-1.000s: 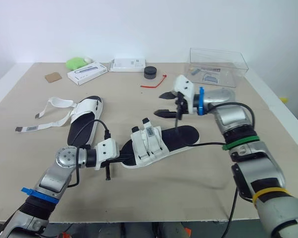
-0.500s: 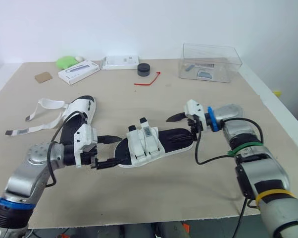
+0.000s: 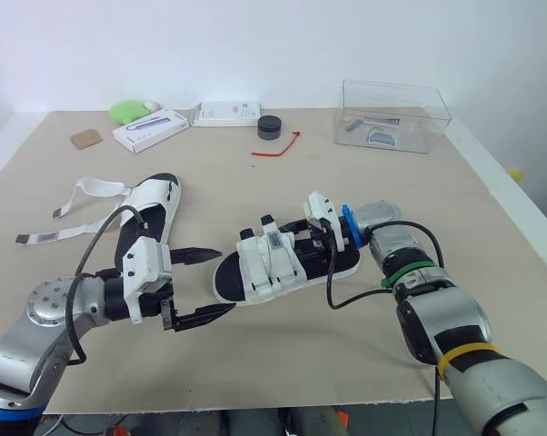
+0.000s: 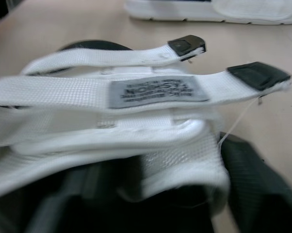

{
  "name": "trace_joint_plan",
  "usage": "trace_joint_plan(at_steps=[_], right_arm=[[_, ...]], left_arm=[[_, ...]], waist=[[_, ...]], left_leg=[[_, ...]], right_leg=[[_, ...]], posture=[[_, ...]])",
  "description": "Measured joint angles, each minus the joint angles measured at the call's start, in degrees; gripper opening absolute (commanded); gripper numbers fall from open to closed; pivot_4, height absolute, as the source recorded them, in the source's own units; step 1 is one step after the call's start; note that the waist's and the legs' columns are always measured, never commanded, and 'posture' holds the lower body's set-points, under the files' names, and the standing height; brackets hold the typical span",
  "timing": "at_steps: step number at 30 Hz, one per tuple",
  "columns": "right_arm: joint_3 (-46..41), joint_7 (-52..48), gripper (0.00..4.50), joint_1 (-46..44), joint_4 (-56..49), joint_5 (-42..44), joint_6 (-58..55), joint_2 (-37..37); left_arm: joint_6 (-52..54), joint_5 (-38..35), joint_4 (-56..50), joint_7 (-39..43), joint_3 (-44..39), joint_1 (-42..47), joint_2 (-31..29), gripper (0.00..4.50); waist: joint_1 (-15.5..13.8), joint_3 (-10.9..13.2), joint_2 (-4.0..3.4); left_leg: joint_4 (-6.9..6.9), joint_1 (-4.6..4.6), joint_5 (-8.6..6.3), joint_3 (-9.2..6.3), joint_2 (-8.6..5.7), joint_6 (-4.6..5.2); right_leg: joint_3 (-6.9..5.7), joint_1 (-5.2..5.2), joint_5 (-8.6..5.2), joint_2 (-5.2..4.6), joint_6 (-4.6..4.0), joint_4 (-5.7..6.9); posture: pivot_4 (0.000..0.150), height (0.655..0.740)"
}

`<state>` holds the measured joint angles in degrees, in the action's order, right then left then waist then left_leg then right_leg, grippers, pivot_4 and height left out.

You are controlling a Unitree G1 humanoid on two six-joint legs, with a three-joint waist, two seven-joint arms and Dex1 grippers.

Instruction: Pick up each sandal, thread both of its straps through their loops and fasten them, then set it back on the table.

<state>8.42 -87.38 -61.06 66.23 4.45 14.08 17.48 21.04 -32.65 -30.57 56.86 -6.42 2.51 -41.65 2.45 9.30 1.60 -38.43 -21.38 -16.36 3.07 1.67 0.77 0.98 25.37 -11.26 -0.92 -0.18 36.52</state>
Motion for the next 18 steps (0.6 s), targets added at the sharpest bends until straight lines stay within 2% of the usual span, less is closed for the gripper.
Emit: trace_joint_plan(at_steps=[3,4,9,13,15,17,18], right_arm=[[-0.44,-0.13,0.23,0.01,-0.02,0.24,-1.19,-0.17],[-0.59,-0.13,0.02,0.02,-0.09,0.29,-1.47,-0.29],[-3.76,2.16,0.02,1.53,-2.31,1.74,-5.22,-0.54],[-7.25,11.87,0.02,2.49,-7.03,3.28,-12.76,-0.18],[-12.63,24.32,0.02,5.42,-15.02,5.54,-20.15,-0.52],[-20.01,44.8,0.02,9.49,-25.26,7.16,-26.96,-2.74],[-21.66,49.71,0.02,10.58,-27.97,7.2,-28.35,-3.39]], left_arm=[[-0.07,0.82,-0.44,-0.45,0.33,-1.15,0.0,4.5],[-0.07,0.93,-0.52,-0.5,0.41,-1.21,0.0,4.5],[-0.48,1.22,-0.34,-0.63,0.51,-1.16,0.08,4.5],[-0.51,1.28,0.74,-2.28,1.19,0.6,0.86,4.5],[-0.53,2.2,1.06,-3.23,2.16,1.17,1.77,4.5],[-0.59,3.52,1.93,-4.47,3.62,1.67,2.58,4.5],[-0.6,3.73,2.18,-4.75,3.98,1.75,2.74,4.5]], waist=[[0.04,0.01,-0.01],[0.05,0.01,-0.01],[0.03,0.01,-0.01],[0.01,0.01,0.0],[-0.02,0.01,0.01],[-0.25,0.0,0.02],[-0.33,0.0,0.02]], left_leg=[[0.0,0.0,0.0,-0.03,0.0,0.0],[0.0,0.0,0.0,-0.03,0.0,0.0],[-0.01,-0.01,0.02,-0.04,-0.01,-0.03],[-0.02,-0.01,0.08,-0.05,-0.05,-0.13],[-0.02,-0.02,0.09,-0.08,-0.06,-0.16],[-0.02,-0.11,0.14,-0.17,-0.09,-0.39],[-0.04,-0.11,0.14,-0.17,-0.09,-0.55]], right_leg=[[0.0,0.01,-0.01,0.04,-0.01,0.03],[0.0,0.01,-0.01,0.04,-0.01,0.03],[0.02,0.0,-0.01,0.03,-0.01,0.07],[0.04,0.02,0.0,-0.01,0.0,0.17],[0.03,0.03,-0.01,-0.02,0.0,0.23],[0.0,0.09,-0.04,-0.04,0.03,0.34],[0.01,0.11,-0.07,-0.04,0.04,0.37]], posture=[[0.15,0.74],[0.15,0.74],[0.15,0.74],[0.15,0.74],[0.15,0.74],[0.15,0.74],[0.15,0.74]])
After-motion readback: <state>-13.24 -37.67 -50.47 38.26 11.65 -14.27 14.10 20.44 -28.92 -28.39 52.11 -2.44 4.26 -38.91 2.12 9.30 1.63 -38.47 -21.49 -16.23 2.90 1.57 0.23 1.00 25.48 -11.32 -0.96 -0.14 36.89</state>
